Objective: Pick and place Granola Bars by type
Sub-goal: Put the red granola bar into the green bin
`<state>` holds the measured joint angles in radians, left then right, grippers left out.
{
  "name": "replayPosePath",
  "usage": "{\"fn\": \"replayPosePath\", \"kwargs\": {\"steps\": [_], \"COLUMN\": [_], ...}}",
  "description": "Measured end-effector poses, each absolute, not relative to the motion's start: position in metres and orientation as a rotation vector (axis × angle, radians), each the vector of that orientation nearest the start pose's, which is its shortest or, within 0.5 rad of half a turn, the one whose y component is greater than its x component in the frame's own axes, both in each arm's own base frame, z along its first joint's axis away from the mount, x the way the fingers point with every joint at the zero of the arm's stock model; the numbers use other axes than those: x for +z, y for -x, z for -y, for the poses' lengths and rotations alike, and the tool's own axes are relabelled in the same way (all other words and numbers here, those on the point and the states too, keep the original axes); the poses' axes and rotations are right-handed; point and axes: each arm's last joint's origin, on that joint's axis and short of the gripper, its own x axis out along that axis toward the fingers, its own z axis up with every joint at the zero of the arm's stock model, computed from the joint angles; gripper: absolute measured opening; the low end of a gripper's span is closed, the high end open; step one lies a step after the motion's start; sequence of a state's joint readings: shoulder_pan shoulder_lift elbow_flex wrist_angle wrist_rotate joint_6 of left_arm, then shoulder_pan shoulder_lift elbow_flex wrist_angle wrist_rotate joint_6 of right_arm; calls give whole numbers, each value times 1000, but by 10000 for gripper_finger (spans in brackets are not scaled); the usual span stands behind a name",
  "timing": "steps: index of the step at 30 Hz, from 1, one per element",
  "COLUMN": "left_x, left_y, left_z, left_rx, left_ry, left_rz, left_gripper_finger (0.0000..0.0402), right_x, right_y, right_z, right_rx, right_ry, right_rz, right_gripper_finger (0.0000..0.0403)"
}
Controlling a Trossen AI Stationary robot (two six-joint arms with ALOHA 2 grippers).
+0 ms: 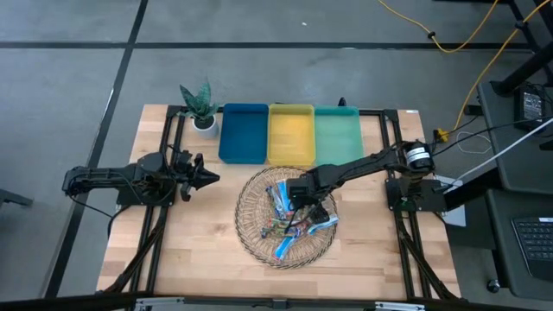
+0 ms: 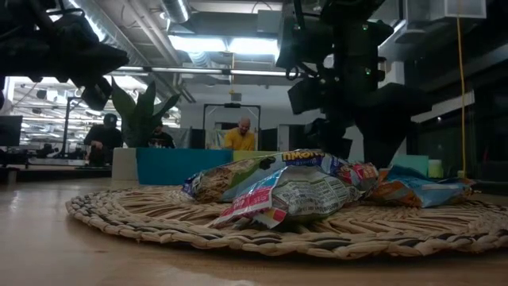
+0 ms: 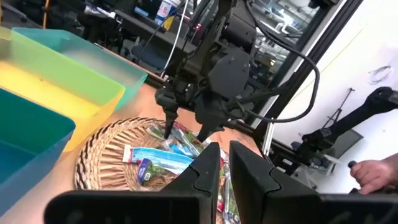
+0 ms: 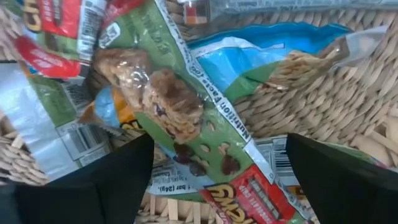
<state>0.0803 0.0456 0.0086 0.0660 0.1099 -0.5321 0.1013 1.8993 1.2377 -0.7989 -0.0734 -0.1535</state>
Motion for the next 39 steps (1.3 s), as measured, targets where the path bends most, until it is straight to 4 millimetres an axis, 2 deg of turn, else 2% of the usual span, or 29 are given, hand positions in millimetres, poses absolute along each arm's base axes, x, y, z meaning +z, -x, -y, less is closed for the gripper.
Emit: {"fn": "replayPosePath", "kwargs": {"steps": [4,7,19,23,31,39], "left_x": [169,168,168,167,168,167], "left_y": [-100,-100,-100,-100,-100,-100], "left_z": [-5,-5,-5,-5,-5,-5], "left_rx": [-35,-34,-31,-30,-29,-11], "left_ry": [535,535,536,536,536,507], "left_rz": [13,8,3,3,4,8], "left_gripper_finger": [31,31,31,31,31,31], "right_x": [154,154,154,163,204,271], "right_y": [-345,-345,-345,-348,-365,-379], "right_z": [-37,-37,-36,-36,-38,-39], "right_rx": [250,237,183,184,188,152], "right_ry": [145,133,140,143,148,122], "right_rz": [-1445,-1446,-1453,-1452,-1411,-1319], "right_gripper_finger": [349,322,167,127,84,78]}}
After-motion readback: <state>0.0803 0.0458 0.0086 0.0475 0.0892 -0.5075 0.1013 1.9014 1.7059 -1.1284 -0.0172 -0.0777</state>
